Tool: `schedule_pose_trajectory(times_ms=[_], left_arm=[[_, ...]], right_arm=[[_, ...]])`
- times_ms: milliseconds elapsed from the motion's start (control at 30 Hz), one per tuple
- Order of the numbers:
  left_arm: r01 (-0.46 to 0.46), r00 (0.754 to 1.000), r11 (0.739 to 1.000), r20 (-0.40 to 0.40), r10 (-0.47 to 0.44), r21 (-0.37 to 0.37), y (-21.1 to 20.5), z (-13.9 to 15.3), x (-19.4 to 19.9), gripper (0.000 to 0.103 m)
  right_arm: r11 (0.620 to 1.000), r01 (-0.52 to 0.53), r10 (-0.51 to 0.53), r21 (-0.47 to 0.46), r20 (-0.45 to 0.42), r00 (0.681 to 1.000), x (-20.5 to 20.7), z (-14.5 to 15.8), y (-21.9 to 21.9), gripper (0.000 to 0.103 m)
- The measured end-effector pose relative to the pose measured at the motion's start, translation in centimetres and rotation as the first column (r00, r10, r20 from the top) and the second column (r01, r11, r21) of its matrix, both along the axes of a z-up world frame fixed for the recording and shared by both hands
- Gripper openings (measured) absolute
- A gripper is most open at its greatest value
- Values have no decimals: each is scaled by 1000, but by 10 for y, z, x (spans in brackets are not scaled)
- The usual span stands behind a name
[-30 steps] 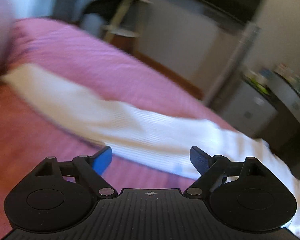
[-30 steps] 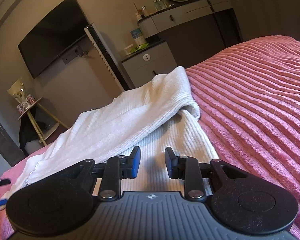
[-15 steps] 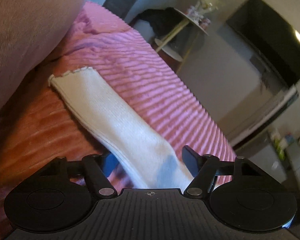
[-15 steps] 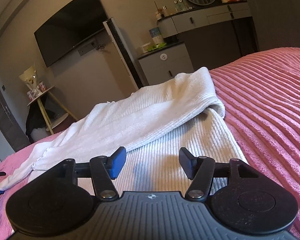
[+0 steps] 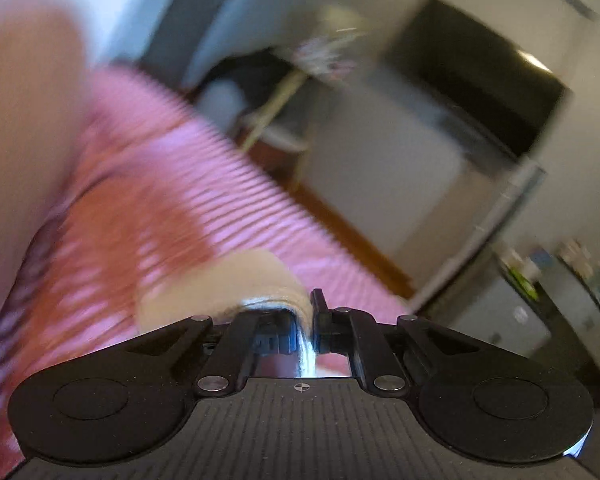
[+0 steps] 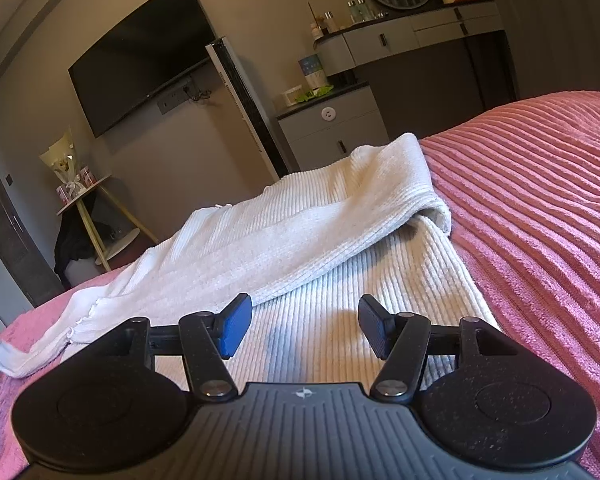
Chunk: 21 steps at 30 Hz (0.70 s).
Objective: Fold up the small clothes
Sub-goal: 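Lift the sleeve with the left gripper and carry it over the body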
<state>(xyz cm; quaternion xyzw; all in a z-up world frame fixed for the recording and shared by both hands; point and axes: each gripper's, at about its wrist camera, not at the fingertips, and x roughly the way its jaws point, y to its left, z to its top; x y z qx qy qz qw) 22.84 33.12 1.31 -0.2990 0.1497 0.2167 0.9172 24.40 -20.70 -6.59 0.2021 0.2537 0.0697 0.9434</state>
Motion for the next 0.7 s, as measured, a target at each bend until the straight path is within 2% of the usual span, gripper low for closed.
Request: schedule_pose_trajectory(times_ms=[100,167,233,333,467,700], left_arm=[[120,991,987,49,-125,108,-41,31,8,8],[198,974,966,80,-213,166,-73,49,14,8],[278,947,936,103,-305,214,-107,64,20,8],[384,899,891,122,-421,243,-154,73,33,8],[499,840,824,85,-536,268,-218,66,52,9],[646,758,720,-101,-645,253,-317,17,81,9]], right_arm=[[1000,2,-2,12,-1,1000,-1,1,-1,59],[1000,5,-5,20,1,1000,-1,2,-3,59],[999,11,-11,30,4,1000,-2,3,-6,59],[999,14,-14,41,7,1000,-4,4,-9,59],[999,14,-14,44,3,1000,-4,4,-10,59],[998,23,-22,67,-13,1000,-3,3,-15,59]])
